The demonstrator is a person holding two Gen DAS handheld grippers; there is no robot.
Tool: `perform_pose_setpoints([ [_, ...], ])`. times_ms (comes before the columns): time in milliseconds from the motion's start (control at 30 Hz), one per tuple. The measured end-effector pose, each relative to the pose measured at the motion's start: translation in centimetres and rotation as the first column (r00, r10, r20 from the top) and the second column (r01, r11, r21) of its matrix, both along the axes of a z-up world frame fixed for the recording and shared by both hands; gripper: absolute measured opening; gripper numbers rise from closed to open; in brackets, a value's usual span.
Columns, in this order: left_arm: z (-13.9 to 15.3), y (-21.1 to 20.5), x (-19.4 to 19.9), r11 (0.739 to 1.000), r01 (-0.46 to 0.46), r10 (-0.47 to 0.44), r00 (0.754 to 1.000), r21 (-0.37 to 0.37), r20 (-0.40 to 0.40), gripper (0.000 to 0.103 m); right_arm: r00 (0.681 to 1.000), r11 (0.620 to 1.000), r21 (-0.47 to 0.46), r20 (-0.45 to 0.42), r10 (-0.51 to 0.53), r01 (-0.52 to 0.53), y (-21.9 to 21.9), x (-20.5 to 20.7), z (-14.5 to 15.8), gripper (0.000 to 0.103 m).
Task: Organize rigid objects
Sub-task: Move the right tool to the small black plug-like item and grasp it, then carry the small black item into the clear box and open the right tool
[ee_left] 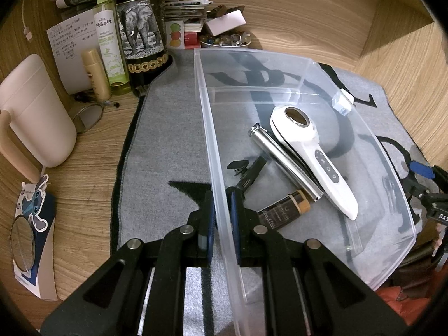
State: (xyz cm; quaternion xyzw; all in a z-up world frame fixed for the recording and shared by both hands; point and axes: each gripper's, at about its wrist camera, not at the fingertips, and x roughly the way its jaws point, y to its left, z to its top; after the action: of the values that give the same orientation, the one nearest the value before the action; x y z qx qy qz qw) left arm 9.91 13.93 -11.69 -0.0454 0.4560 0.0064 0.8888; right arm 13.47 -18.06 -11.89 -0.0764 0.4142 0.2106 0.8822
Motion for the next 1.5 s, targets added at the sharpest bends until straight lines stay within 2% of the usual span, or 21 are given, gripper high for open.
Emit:
perform_pose_setpoints([
  [167,0.0,0.0,0.0,1.0,0.0,0.0,1.0,-0.002,0.0,0.011,0.998,0.998,-0.011,0.001,-0.059,0.059,-1.9,0.2,-0.6,0.076],
  [233,0.0,0.0,0.0,1.0,0.0,0.0,1.0,-0.001,0.001,0.011,0.997,0.997,-0.011,-0.017,-0.072,0.072,-2.7,0.4,-0.9,0.073],
  [367,-0.1,0.2,0.0,1.0,-0.001,0.001,1.0,-0.003,0.001,0.011,0.997,0.999,-0.013,-0.058,-0.044,0.043,-3.2,0.2,-1.5,0.071],
  [567,-0.1,0.2,-0.1,1.0,-0.001,0.001,1.0,-0.003,0.001,0.011,0.998,0.999,-0.045,-0.062,-0.003,0.0,-2.5,-0.7,-1.8,0.071],
  [667,-0.1,0.2,-0.1,1.0,-0.001,0.001,1.0,-0.002,0.001,0.011,0.999,0.999,-0.041,-0.053,0.005,-0.008,-2.3,-0.7,-1.8,0.058],
  [700,-0.1,0.2,-0.1,1.0,0.0,0.0,1.0,-0.002,0.001,0.011,0.999,0.999,-0.038,-0.046,-0.004,0.002,-2.3,-0.5,-1.8,0.049],
  [767,-0.1,0.2,-0.1,1.0,-0.001,0.001,1.0,-0.003,0.001,0.011,0.998,0.999,-0.018,-0.051,-0.031,0.03,-2.6,-0.1,-1.8,0.044],
  [833,-0.1,0.2,-0.1,1.0,-0.001,0.001,1.0,-0.004,0.001,0.011,0.998,0.999,-0.004,-0.051,-0.046,0.046,-2.9,0.2,-1.7,0.031],
  [867,-0.1,0.2,-0.1,1.0,-0.001,0.001,1.0,-0.004,0.002,0.011,0.997,0.999,0.001,-0.051,-0.051,0.051,-3.0,0.2,-1.7,0.029],
  [933,-0.1,0.2,-0.1,1.0,-0.001,0.001,1.0,-0.003,0.001,0.011,0.997,0.998,0.016,-0.053,-0.063,0.064,-3.2,0.5,-1.6,0.018],
  [1300,-0.1,0.2,-0.2,1.0,-0.001,0.001,1.0,-0.002,0.001,0.011,0.996,0.994,0.066,-0.042,-0.081,0.083,-3.4,1.4,-1.0,0.017],
  [1500,-0.1,0.2,-0.2,1.0,-0.001,0.001,1.0,-0.002,0.001,0.011,0.998,0.996,0.066,0.024,-0.057,0.055,-2.4,1.6,1.2,0.017],
])
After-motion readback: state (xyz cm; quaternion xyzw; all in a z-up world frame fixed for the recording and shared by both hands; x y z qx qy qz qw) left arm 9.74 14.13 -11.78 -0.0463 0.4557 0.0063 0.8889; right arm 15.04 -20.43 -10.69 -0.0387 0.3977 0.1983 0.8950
